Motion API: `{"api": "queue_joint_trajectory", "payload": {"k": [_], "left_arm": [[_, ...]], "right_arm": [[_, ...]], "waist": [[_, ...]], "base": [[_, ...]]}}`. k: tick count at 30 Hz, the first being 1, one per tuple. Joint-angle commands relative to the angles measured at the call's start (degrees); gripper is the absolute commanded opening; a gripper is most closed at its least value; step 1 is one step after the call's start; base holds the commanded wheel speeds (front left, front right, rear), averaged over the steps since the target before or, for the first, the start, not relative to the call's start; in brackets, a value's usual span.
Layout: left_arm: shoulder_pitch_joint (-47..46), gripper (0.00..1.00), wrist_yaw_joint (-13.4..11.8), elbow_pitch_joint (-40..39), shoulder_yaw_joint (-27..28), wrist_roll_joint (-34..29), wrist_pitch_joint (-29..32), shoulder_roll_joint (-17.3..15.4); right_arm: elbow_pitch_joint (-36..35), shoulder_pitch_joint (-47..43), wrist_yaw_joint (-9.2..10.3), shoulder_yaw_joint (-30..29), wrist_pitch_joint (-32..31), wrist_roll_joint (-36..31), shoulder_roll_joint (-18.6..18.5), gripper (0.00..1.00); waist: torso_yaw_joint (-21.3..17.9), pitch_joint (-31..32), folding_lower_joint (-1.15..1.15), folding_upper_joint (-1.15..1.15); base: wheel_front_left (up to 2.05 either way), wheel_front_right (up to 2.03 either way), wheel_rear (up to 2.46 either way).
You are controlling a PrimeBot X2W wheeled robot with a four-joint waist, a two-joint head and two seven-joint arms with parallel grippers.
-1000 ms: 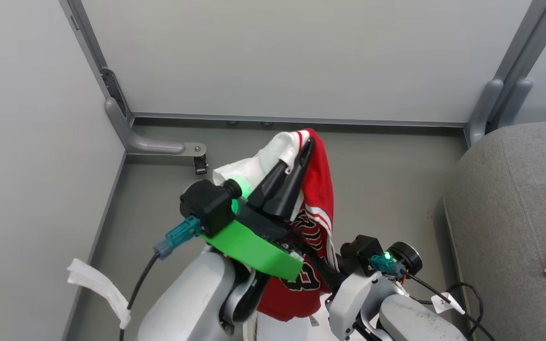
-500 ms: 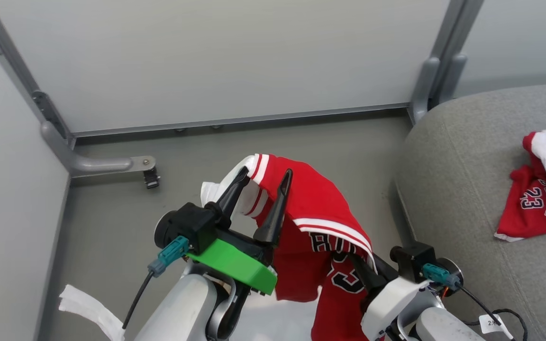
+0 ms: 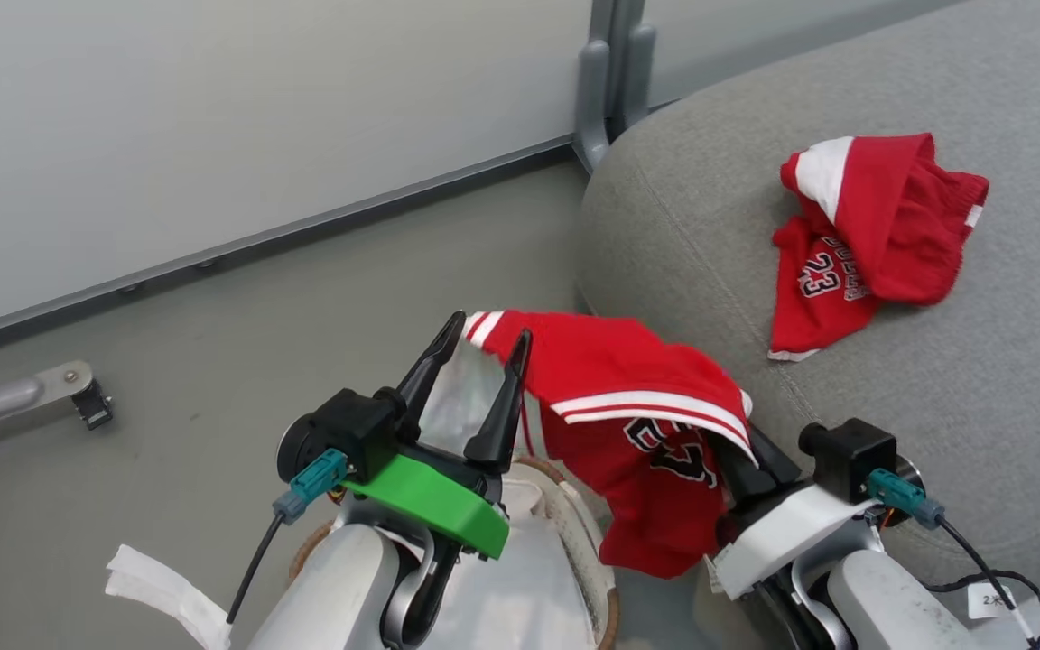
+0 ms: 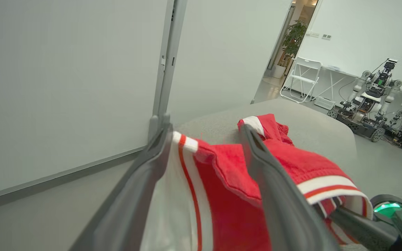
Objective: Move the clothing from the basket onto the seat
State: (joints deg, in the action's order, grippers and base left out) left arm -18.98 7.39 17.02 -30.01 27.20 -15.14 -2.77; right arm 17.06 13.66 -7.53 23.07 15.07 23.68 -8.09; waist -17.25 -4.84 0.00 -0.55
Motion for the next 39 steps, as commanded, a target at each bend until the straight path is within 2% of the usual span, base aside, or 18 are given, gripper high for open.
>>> {"api": "queue_joint_trajectory", "payload": {"k": [1,12,18,23,31,35,39], "left_arm": [[0.4,1.00,0.1,0.4,0.4,-0.6,0.0,-0.3],[1.3,1.00,0.1,1.3,1.9,-1.2,0.0,-0.4],[-0.7,1.00,0.1,2.1,1.2,-1.4,0.0,-1.1],[-2.3,1.00,0.1,2.9,-0.1,-1.2,0.0,-1.8],[-5.5,1.00,0.1,3.9,-1.3,-1.0,0.0,-2.7],[-6.6,1.00,0.1,4.3,-1.8,-0.9,0.0,-2.9],[-7.8,1.00,0.1,4.6,-2.1,-1.0,0.0,-3.1]], "right_arm": [[-0.9,0.2,0.08,-0.9,0.1,-0.5,-0.1,0.00],[-5.9,3.4,0.08,-6.5,0.1,0.2,-0.2,0.00],[-7.5,12.5,0.08,-7.0,0.1,-0.4,-5.3,0.00],[-6.5,23.5,0.08,-8.5,0.1,-2.2,-12.2,0.00],[3.1,35.8,0.08,-13.4,0.1,-6.9,-21.7,0.00],[12.2,38.5,0.08,-16.3,0.1,-9.5,-23.8,0.00],[20.5,39.1,0.08,-20.5,0.1,-11.0,-23.3,0.00]], "waist": [[-6.4,-3.1,0.00,0.55],[-10.4,-5.6,0.00,0.55],[-10.8,-8.7,0.00,0.55],[-9.6,-12.1,0.00,0.55],[-4.6,-17.5,0.00,0.55],[-1.7,-20.0,0.00,0.55],[0.9,-22.2,0.00,0.55]], "base": [[0.00,0.00,0.00],[0.00,0.00,0.00],[0.00,0.00,0.00],[0.00,0.00,0.00],[0.00,0.00,0.00],[0.00,0.00,0.00],[0.00,0.00,0.00]]}}
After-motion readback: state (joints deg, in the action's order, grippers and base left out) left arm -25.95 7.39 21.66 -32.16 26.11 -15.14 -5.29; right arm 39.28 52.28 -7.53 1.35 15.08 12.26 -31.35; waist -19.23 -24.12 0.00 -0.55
